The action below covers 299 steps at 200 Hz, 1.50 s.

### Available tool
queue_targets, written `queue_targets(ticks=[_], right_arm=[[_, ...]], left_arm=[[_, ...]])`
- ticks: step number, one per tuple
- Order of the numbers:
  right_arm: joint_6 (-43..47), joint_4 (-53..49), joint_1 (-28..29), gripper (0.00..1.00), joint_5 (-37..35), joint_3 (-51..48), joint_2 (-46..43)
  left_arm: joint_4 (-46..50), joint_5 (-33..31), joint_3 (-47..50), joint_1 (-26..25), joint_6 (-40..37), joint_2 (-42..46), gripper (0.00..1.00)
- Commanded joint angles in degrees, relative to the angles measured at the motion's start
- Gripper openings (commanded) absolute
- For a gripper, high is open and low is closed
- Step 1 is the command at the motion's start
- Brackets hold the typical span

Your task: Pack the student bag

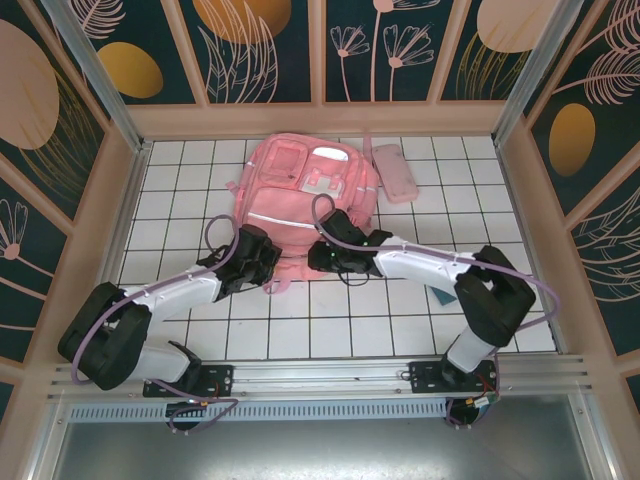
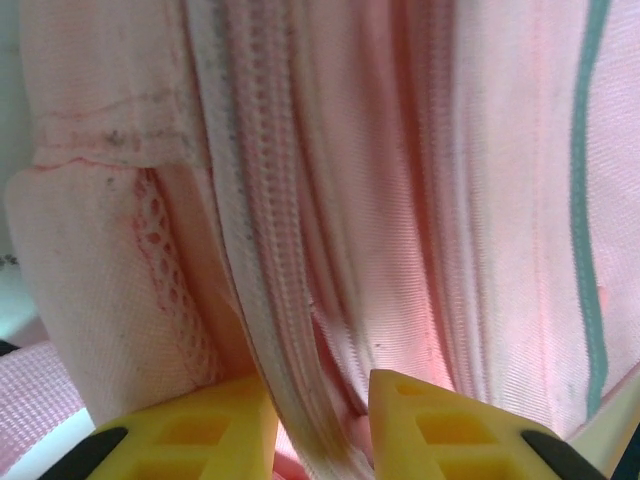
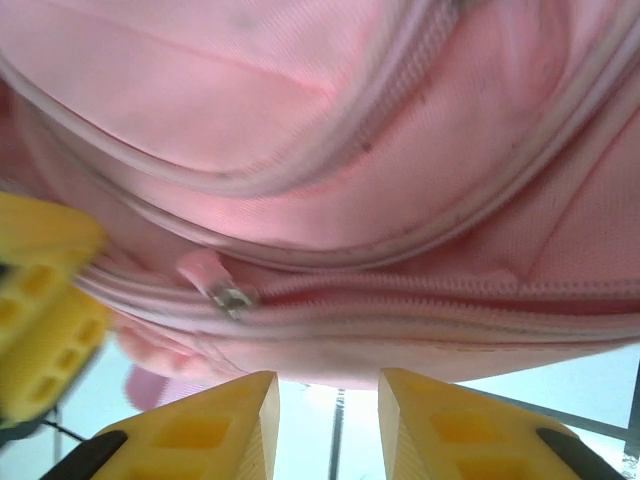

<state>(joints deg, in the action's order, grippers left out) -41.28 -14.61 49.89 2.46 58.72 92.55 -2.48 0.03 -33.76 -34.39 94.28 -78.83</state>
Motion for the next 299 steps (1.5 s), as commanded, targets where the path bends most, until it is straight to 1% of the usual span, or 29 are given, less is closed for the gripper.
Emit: queue_targets(ticks=[1, 19, 39, 58, 70, 79, 90, 118, 130, 148, 172, 199, 222, 243, 268, 281, 299], right_arm=[[-0.7, 0.6, -0.6, 0.33, -1.7, 0.9, -2.2], [0.3, 0.0, -0.7, 0.33, -1.9, 3.3, 0.0], [1.4, -0.7, -0.7, 0.33, -1.5, 6.3, 2.9], [3.2, -0.2, -0.7, 0.36, 0.1, 8.5, 5.2], [4.7, -1.1, -0.7, 0.39, 0.1, 10.1, 7.0], [5.7, -1.5, -0.8, 0.41, 0.2, 10.9, 8.0], [6.9, -1.7, -1.0, 0.43, 0.4, 11.2, 8.8], [7.4, -1.6, -1.5, 0.46, 1.9, 10.6, 8.5], [7.0, 0.5, -1.6, 0.48, 4.7, 9.1, 7.1], [5.6, 4.5, -1.7, 0.51, 9.2, 5.9, 4.4], [3.0, 12.9, -2.2, 0.54, 15.7, 0.6, 2.3], [1.1, 14.5, -2.8, 0.54, 17.1, 0.3, 4.2], [0.4, 12.9, -2.9, 0.55, 15.4, 2.4, 5.4], [-0.4, 12.2, -2.8, 0.56, 14.8, 3.8, 6.9], [0.9, 13.8, -1.2, 0.53, 14.7, 2.0, 9.3], [1.4, 13.0, -1.2, 0.52, 15.5, 2.9, 10.7], [3.0, 11.2, -0.7, 0.53, 14.8, 5.5, 10.9]], left_arm=[[-2.0, 3.2, 2.8, 0.0, 2.2, -1.9, 0.29], [-3.6, 3.1, 3.3, 0.0, 1.2, -2.0, 0.23], [-5.2, 1.9, 2.9, 0.0, -1.3, -1.5, 0.14], [-7.4, 0.3, 2.6, 0.0, -6.5, -0.6, 0.09], [-8.5, -1.1, 2.0, 0.0, -11.6, 0.0, 0.03], [-7.9, -2.5, 1.3, 0.0, -14.8, 0.7, 0.00], [-9.6, -4.3, 1.2, 0.0, -20.7, 2.4, 0.00], [-13.2, -8.3, 1.9, 0.0, -32.2, 8.5, 0.00], [-13.6, -9.1, 1.5, 0.0, -36.7, 10.7, 0.00], [-13.1, -10.3, 0.2, 0.0, -41.1, 12.3, 0.00], [-15.7, -10.4, -0.4, 0.0, -47.2, 13.2, 0.00], [-21.3, -8.1, 1.9, 0.0, -54.6, 14.8, 0.00], [-27.2, -4.4, 6.7, 0.0, -59.6, 17.3, 0.00], [-32.2, -3.4, 9.8, 0.0, -62.0, 19.5, 0.00], [-33.1, -1.9, 8.7, 0.0, -64.6, 19.9, 0.00], [-33.8, 0.1, 8.4, 0.0, -66.3, 19.4, 0.00], [-33.5, 1.0, 8.2, 0.0, -68.0, 18.6, 0.00]])
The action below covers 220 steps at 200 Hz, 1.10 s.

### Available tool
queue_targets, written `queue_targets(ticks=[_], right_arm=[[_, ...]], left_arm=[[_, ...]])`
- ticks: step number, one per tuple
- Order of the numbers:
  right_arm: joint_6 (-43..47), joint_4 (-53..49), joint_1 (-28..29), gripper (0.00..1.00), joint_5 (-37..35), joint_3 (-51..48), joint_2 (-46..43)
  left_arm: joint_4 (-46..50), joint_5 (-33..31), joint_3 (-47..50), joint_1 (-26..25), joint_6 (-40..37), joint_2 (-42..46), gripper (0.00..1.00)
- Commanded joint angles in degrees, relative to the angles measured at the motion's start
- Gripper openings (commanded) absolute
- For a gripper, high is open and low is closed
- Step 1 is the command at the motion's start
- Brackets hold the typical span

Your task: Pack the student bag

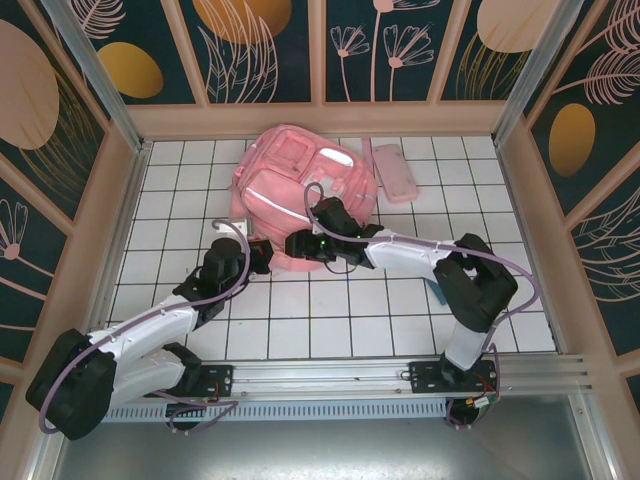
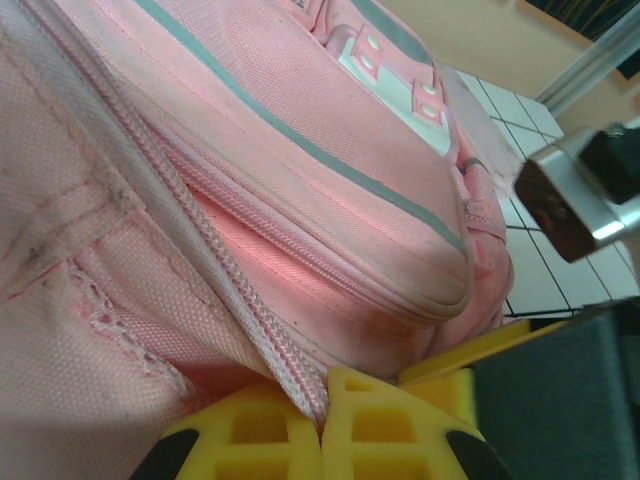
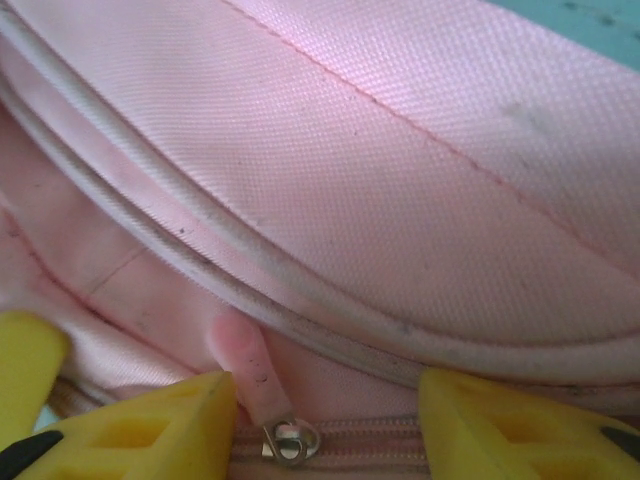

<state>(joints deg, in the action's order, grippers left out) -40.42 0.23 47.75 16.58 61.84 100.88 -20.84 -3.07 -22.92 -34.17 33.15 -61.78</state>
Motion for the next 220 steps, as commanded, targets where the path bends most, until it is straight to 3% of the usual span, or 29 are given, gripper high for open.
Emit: queue_targets(ticks=[1, 28, 53, 78, 99, 220], right_arm=[[2.3, -3.8, 1.5, 0.53, 0.7, 2.6, 2.5], [2.9, -4.1, 1.3, 0.46, 6.1, 5.0, 1.1], [2.1, -1.8, 0.0, 0.23, 11.1, 4.3, -1.0], [2.8, -2.9, -0.9, 0.09, 7.8, 3.3, -3.7], [3.1, -5.0, -1.4, 0.02, 2.8, 2.7, -6.2], [5.2, -16.0, -3.1, 0.00, -25.9, -5.2, -14.2]], left_arm=[[-15.1, 4.2, -2.6, -0.2, -7.0, 1.5, 0.00], [-14.5, 4.2, -2.4, -0.2, -7.7, 1.0, 0.00], [-14.2, 3.1, -1.8, -0.2, -8.4, 1.1, 0.00], [-13.6, 2.3, -1.0, -0.2, -9.1, 1.7, 0.00], [-12.9, 1.2, -0.4, -0.2, -9.5, 2.2, 0.00], [-5.1, -8.7, -0.6, -0.2, -7.8, 5.0, 0.00]])
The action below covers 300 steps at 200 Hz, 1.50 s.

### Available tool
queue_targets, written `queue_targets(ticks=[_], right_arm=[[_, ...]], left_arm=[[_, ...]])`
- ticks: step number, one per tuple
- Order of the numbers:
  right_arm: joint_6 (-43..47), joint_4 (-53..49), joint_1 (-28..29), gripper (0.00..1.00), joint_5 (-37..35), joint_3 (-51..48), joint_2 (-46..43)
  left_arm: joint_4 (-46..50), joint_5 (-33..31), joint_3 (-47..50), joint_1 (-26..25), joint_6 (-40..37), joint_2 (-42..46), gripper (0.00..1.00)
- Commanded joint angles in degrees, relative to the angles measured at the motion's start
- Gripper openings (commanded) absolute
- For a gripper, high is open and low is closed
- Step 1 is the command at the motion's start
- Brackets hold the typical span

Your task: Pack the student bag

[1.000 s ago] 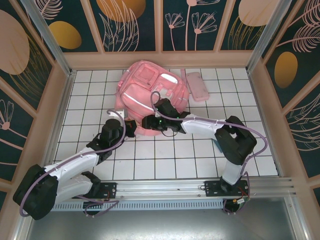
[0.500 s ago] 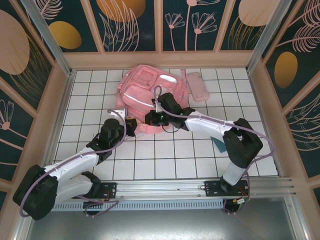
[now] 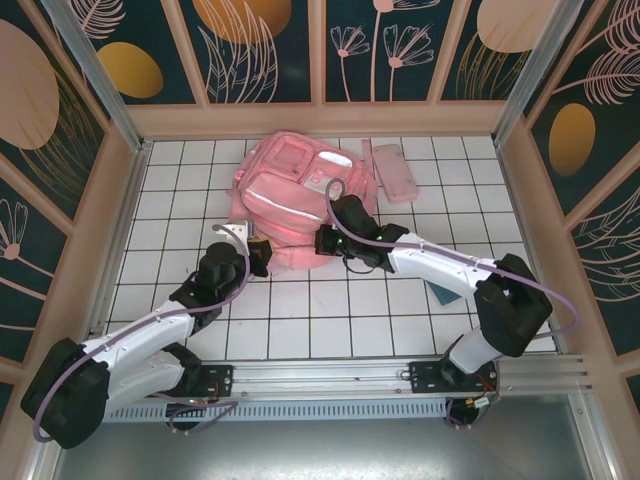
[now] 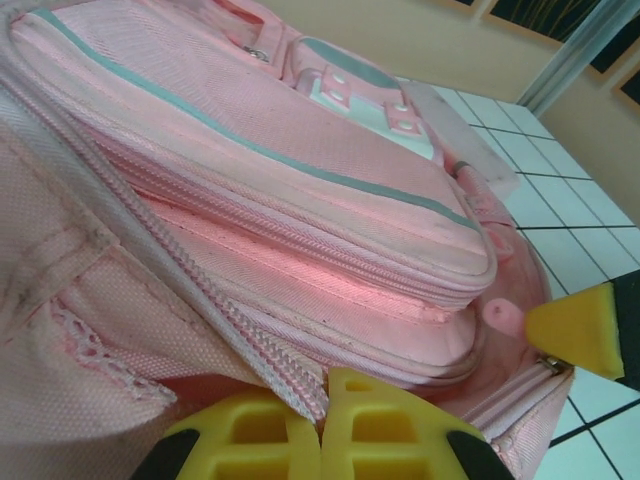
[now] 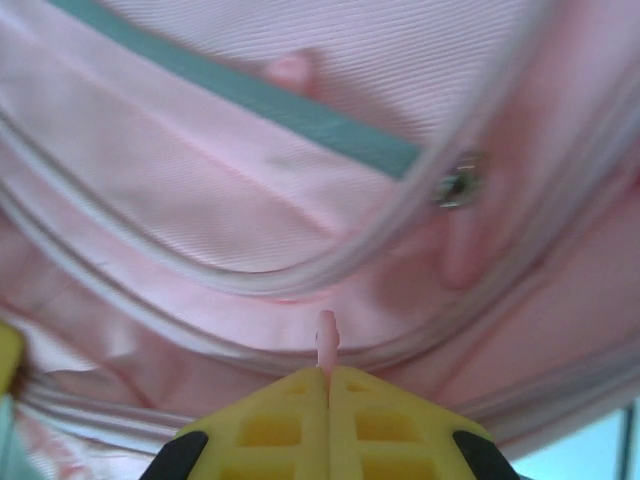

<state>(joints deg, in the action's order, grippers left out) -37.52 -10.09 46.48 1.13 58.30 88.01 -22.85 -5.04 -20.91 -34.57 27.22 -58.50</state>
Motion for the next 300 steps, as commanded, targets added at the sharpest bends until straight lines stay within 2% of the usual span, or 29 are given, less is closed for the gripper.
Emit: queue_targets(ticks=[1, 46, 79, 110, 131, 150, 164, 176, 182, 189, 196, 203, 222, 242, 283, 300], right_arm=[[2.4, -5.7, -1.9, 0.00, -10.7, -1.6, -1.3], [6.5, -3.6, -7.5, 0.00, -20.0, -2.6, 0.4], [7.9, -1.7, -13.4, 0.00, -21.0, -1.6, 3.7], [6.7, -1.9, -15.6, 0.00, -20.6, 2.1, 8.2], [3.0, -5.7, -17.5, 0.00, -19.9, 7.0, 11.7], [1.2, -8.0, -17.5, 0.00, -21.5, 10.3, 13.8], [0.5, -9.2, -17.9, 0.00, -22.4, 11.8, 14.9], [1.3, -8.9, -18.3, 0.00, -20.5, 12.2, 15.5], [2.3, -7.9, -18.3, 0.03, -19.0, 11.8, 15.2], [3.4, -6.7, -18.2, 0.09, -16.8, 11.2, 14.5], [4.6, -6.1, -18.2, 0.17, -14.3, 10.7, 13.6], [5.9, -6.0, -18.2, 0.26, -12.3, 10.3, 12.4], [8.3, -6.5, -18.3, 0.46, -7.6, 8.3, 8.0], [10.4, -7.1, -18.3, 0.54, -2.5, 6.2, 3.9], [9.8, -5.1, -18.0, 0.56, 12.7, 5.8, 3.3], [8.3, -3.6, -18.0, 0.56, 15.4, 5.8, 4.4]], left_arm=[[-2.9, -6.9, -2.6, 0.2, -1.8, 1.7, 0.00], [1.7, -9.4, -4.3, 0.2, -0.9, 2.3, 0.00], [4.5, -9.0, -4.5, 0.2, 0.6, 3.5, 0.00], [6.8, -6.2, -4.9, 0.1, 1.7, 4.4, 0.00], [10.5, -1.5, -6.3, 0.2, 1.3, 4.2, 0.00], [12.9, 2.2, -6.6, 0.2, 2.0, 4.6, 0.00], [13.7, 2.7, -6.3, 0.2, 2.8, 5.3, 0.00], [14.6, 3.3, -6.7, 0.1, 2.8, 5.0, 0.00], [15.2, 4.0, -7.0, 0.2, 3.0, 4.6, 0.00], [16.3, 4.5, -7.9, 0.1, 3.4, 3.9, 0.11], [18.1, 4.0, -9.2, 0.1, 4.4, 3.0, 0.29], [20.1, 2.8, -10.5, 0.2, 5.3, 2.1, 0.43], [26.0, 0.5, -14.2, 0.2, 7.4, 0.1, 0.65], [30.5, -0.5, -16.9, 0.2, 9.0, -0.6, 0.71], [34.0, 2.1, -21.4, 0.2, 5.3, -2.1, 0.76], [37.5, 2.5, -26.1, 0.0, 1.7, -6.4, 0.76]])
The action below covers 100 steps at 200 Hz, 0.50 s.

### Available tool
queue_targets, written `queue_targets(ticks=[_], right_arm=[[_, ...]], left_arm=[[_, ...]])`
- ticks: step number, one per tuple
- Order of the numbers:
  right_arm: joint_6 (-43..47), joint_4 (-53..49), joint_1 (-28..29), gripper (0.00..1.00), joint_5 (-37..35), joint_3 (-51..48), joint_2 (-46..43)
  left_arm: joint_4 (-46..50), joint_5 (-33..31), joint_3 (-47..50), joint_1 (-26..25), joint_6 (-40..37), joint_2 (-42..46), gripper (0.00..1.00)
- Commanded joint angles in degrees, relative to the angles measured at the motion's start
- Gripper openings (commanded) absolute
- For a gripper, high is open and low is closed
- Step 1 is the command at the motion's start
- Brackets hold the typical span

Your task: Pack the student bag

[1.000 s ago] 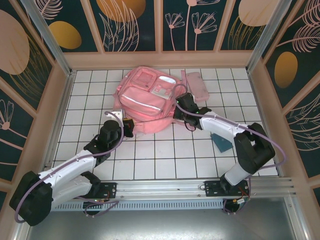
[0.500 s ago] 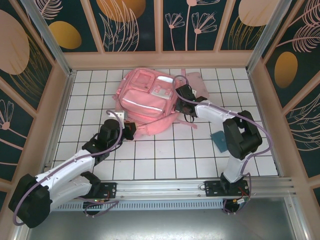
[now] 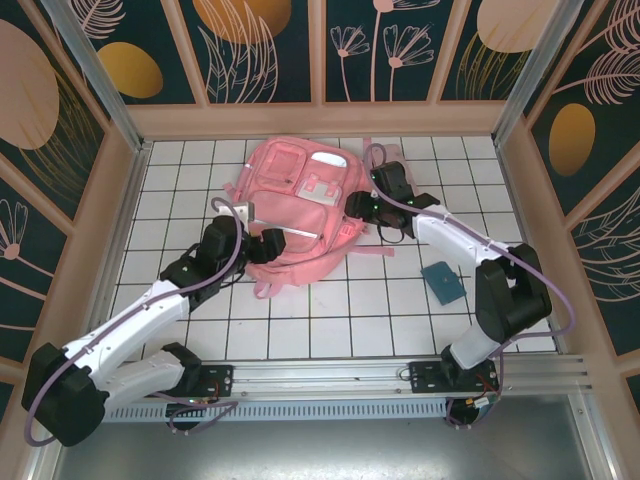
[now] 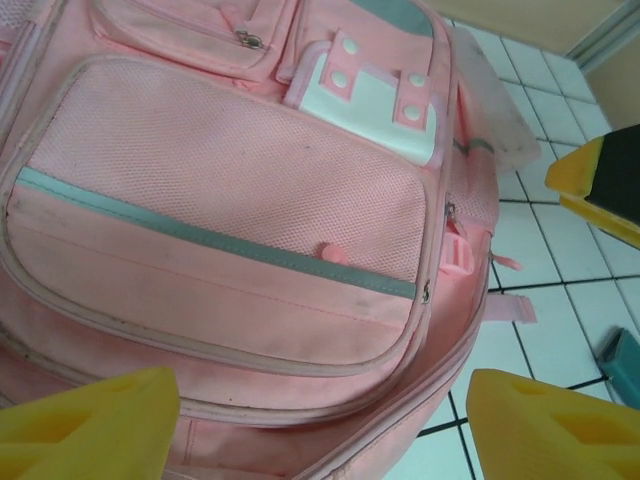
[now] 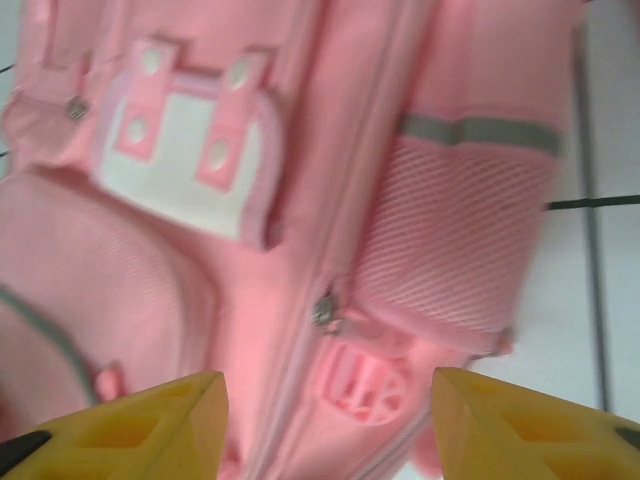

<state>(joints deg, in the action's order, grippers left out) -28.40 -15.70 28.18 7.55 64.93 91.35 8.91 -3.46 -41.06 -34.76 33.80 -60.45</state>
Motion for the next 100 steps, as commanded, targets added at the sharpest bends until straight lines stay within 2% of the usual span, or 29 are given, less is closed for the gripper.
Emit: queue_targets(ticks=[1, 32, 56, 70, 100], right_arm=[[-0.9, 2.0, 0.3, 0.56, 9.1, -0.8, 1.1], [-2.9, 4.3, -0.1, 0.58, 10.7, -1.9, 2.2], [-4.1, 5.2, -0.6, 0.59, 11.8, -3.3, 1.5], [-4.6, 5.1, -1.1, 0.59, 11.7, -3.8, 0.7], [-6.2, 4.5, -3.3, 0.59, 10.9, -4.8, -1.3]], left_arm=[[6.0, 0.9, -6.2, 0.2, -5.2, -4.7, 0.76], [13.0, 0.2, -15.8, -2.7, -15.1, -14.9, 0.73], [19.6, -4.6, -22.7, -8.1, -24.8, -23.0, 0.73], [22.2, -5.6, -25.1, -9.4, -29.2, -27.1, 0.72], [23.4, -5.5, -29.2, -9.9, -32.9, -34.1, 0.72]])
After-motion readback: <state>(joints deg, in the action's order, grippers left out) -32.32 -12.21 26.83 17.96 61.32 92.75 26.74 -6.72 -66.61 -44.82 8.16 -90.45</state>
